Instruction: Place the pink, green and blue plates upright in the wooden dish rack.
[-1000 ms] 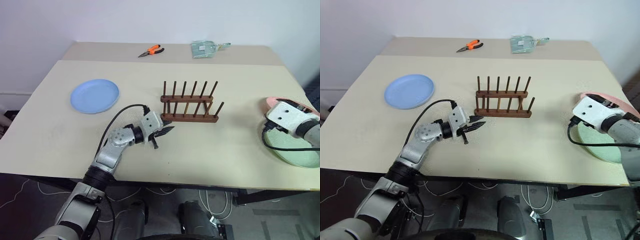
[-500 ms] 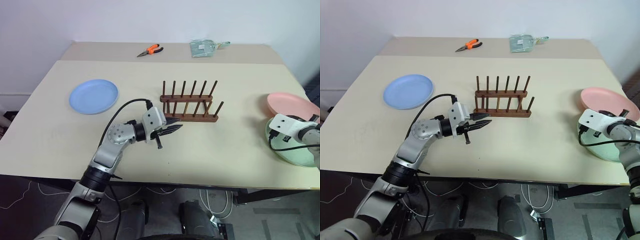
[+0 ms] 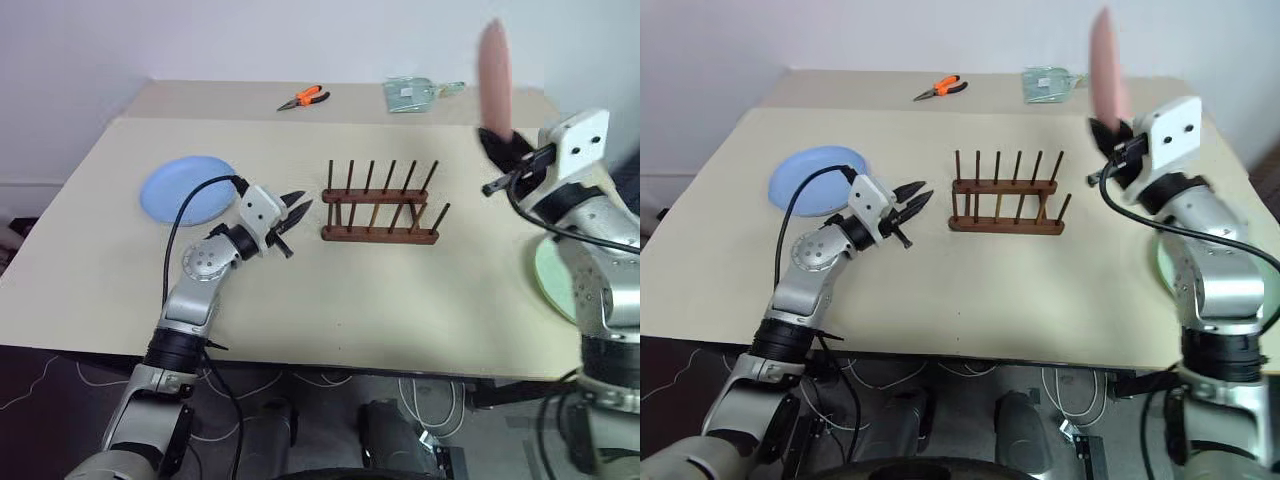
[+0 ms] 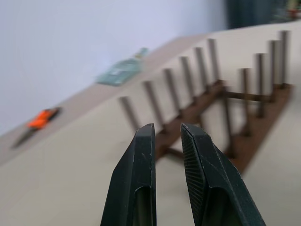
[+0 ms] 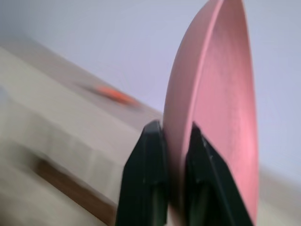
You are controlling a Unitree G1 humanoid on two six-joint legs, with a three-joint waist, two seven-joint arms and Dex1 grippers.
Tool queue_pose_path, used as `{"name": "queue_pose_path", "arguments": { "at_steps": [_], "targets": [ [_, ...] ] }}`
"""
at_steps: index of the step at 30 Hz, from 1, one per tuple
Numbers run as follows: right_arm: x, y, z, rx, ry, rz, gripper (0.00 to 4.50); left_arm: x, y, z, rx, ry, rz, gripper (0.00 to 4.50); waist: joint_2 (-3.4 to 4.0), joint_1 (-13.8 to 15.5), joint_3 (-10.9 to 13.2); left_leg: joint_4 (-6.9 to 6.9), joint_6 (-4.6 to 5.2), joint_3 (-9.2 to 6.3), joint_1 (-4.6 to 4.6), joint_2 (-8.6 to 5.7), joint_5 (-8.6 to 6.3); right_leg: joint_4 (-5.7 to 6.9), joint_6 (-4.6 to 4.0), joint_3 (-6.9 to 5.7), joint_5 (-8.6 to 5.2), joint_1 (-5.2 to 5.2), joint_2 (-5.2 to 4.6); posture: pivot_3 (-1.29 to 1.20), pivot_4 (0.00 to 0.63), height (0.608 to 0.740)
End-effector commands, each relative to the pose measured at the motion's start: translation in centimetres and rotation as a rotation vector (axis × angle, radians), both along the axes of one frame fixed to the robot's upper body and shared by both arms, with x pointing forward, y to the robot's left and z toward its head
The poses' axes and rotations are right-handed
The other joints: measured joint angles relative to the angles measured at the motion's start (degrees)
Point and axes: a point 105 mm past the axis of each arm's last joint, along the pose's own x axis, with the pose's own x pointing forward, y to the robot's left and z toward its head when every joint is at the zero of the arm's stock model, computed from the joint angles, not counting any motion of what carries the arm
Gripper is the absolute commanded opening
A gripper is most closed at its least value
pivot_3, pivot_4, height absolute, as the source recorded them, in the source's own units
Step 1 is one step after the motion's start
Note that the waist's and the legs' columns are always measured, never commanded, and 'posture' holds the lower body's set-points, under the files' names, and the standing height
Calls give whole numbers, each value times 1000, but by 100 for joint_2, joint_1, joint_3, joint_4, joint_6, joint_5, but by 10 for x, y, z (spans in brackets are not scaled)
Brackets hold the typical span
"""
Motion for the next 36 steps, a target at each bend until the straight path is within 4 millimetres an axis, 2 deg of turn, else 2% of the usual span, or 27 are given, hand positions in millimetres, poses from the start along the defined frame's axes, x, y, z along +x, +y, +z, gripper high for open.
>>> {"name": "queue_pose_path", "arguments": {
  "at_steps": [1, 4, 10, 15, 20, 25, 30, 36],
  "targets": [
    [-19, 10, 20, 208, 18, 119, 53, 1, 4, 15, -65, -30, -1, 835, 1, 89, 0, 5, 1, 2, -21, -10, 0, 1, 0, 0, 1, -20, -11, 0, 150, 740],
    [-20, 19, 7, 241, 87, 135, 53, 0, 3, 17, -93, -10, -31, 835, 0, 104, -1, 18, 1, 3, -71, -19, 2, 6, 1, 0, 3, -72, -16, 0, 150, 740],
    [-17, 13, -4, 242, 132, 95, 53, -12, -4, 16, -134, 58, -134, 835, 5, 18, -2, 9, 1, 13, -65, -13, 2, 20, 0, 0, 3, -85, -11, 0, 150, 740],
    [-17, 11, 1, 265, 116, 96, 53, -16, -6, 9, -107, 81, -149, 835, 6, -74, -3, 8, 2, 15, -61, -9, 2, 21, -1, 1, 4, -82, -8, 0, 150, 740],
    [-19, 8, 13, 308, 77, 104, 53, -17, -7, 4, -101, 93, -156, 835, 6, -61, -2, 8, 2, 17, -60, -9, 3, 20, -1, 1, 4, -82, -8, 0, 150, 740],
    [-21, 1, 16, 347, 66, 51, 53, -18, -9, 1, -96, 97, -159, 835, 6, -58, -3, 8, 2, 17, -60, -8, 3, 19, -1, 2, 4, -82, -8, 0, 150, 740],
    [-18, -1, 1, 397, 114, -15, 53, -19, -11, 0, -86, 96, -165, 835, 6, -67, -3, 8, 2, 17, -60, -8, 3, 20, -1, 2, 4, -83, -8, 0, 150, 740],
    [-9, 6, -22, 452, 214, -46, 53, -19, -15, 0, -72, 94, -177, 835, 7, -62, -3, 8, 2, 17, -60, -8, 3, 21, -2, 3, 4, -83, -8, 0, 150, 740]
  ]
}}
